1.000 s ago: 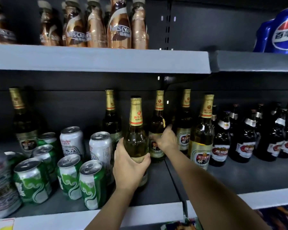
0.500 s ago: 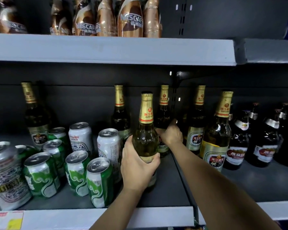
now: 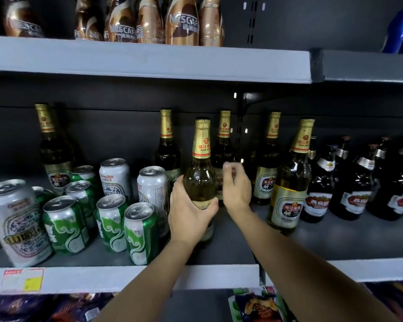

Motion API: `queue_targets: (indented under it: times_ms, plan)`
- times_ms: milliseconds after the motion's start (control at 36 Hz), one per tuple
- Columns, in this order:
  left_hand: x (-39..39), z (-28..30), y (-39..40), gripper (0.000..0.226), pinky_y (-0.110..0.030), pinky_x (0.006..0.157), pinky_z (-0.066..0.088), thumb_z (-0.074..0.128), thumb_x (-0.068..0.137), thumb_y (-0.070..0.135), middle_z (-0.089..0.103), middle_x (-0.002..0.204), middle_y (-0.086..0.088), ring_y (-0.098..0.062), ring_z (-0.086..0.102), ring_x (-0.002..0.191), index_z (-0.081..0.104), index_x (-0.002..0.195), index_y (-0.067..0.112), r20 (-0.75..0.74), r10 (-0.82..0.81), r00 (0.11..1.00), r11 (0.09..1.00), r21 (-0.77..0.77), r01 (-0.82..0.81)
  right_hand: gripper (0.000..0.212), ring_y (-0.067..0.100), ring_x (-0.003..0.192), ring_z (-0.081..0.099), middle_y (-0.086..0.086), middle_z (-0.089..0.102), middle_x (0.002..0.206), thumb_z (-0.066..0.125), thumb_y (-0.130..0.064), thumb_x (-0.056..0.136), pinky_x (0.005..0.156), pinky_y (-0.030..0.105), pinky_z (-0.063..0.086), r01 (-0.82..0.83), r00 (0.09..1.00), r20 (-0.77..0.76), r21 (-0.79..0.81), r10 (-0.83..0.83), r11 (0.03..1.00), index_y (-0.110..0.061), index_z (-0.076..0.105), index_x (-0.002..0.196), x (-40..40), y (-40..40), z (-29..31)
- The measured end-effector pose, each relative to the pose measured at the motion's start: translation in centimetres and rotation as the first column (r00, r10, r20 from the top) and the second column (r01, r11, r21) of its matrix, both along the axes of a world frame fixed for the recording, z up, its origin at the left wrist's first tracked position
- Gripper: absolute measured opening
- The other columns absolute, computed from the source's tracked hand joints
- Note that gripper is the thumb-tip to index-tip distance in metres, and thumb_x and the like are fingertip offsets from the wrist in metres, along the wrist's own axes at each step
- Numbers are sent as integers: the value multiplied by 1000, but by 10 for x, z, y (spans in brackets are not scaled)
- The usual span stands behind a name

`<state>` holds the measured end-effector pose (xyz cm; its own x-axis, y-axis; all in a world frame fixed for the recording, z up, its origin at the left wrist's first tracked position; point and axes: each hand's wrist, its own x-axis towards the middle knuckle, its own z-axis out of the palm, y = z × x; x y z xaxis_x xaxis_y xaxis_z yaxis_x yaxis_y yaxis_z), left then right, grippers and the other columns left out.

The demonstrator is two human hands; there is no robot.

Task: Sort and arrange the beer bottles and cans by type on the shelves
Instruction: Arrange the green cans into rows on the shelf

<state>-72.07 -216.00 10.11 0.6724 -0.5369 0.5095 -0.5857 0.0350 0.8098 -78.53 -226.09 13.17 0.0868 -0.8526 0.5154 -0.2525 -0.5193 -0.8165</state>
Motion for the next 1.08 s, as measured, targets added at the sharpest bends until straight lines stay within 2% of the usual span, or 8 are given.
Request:
queue_targets:
  times_ms: [83, 194, 389, 528, 639, 750, 917, 1083]
  plan:
    - [-1, 6, 2, 78, -38, 86, 50, 78, 61, 46, 59, 113, 5, -20, 58, 107, 39, 126, 25, 25, 25, 999, 999, 23, -25, 32, 13, 90, 59, -6, 63, 92, 42, -47, 98, 81, 32, 45, -226, 971, 92, 28, 222, 974, -20, 59, 100, -7, 23, 10]
    - [-9, 13, 3, 72, -40, 79, 53, 78, 63, 52, 62, 107, 4, -21, 63, 97, 39, 117, 24, 47, -14, 999, 999, 53, 12, 69, 15, 103, 61, -6, 66, 106, 42, -83, 71, 96, 43, 47, -421, 892, -121, 131, 436, 897, -28, 55, 111, -18, 31, 17]
    - [-34, 21, -23, 58, -33, 71, 47, 79, 66, 39, 60, 100, 3, -22, 62, 92, 35, 102, 28, 45, -139, 989, 987, 92, 135, 50, 10, 100, 60, -10, 64, 103, 78, -45, 75, 93, 32, 48, -354, 898, -228, 137, 377, 925, -26, 53, 114, -56, 6, 27]
    - [-36, 22, -33, 71, -32, 80, 48, 77, 74, 34, 54, 121, -1, -22, 57, 111, 35, 130, 19, 28, -226, 974, 959, 183, 217, 44, 12, 94, 60, -11, 61, 96, 75, -49, 77, 85, 32, 49, -250, 913, -310, 90, 265, 964, -27, 51, 106, -53, -3, 30]
    - [-16, 30, -21, 83, -33, 107, 33, 72, 75, 34, 37, 141, -2, -21, 35, 131, 29, 144, 16, 342, -194, 920, 932, 357, 64, 55, 18, 99, 61, -4, 64, 104, 71, -58, 76, 88, 42, 51, -171, 915, -354, 95, 194, 981, -24, 50, 114, -45, -6, 28]
    - [11, 42, -5, 66, -33, 104, 29, 60, 76, 21, 39, 138, -1, -22, 34, 129, 39, 139, 19, 509, -107, 854, 933, 348, -90, 66, 24, 104, 60, 0, 64, 111, 64, -67, 75, 88, 43, 50, -84, 915, -386, 93, 114, 992, -24, 46, 121, -37, -5, 28]
    - [25, 60, -19, 79, -40, 110, 31, 63, 86, 31, 26, 150, -10, -32, 25, 139, 19, 149, 15, 458, -268, 847, 636, 745, -202, 72, 28, 104, 61, 3, 63, 113, 60, -71, 75, 81, 39, 50, 24, 901, -433, 38, -5, 999, -20, 44, 123, -32, 5, 28]
    - [15, 56, -29, 75, -46, 109, 35, 58, 91, 15, 12, 156, -15, -40, 14, 142, 15, 152, 15, 486, -333, 808, 409, 847, -340, 76, 27, 111, 57, 2, 58, 121, 59, -71, 76, 84, 39, 47, 31, 898, -441, 85, 10, 996, -19, 38, 127, -33, 10, 28]
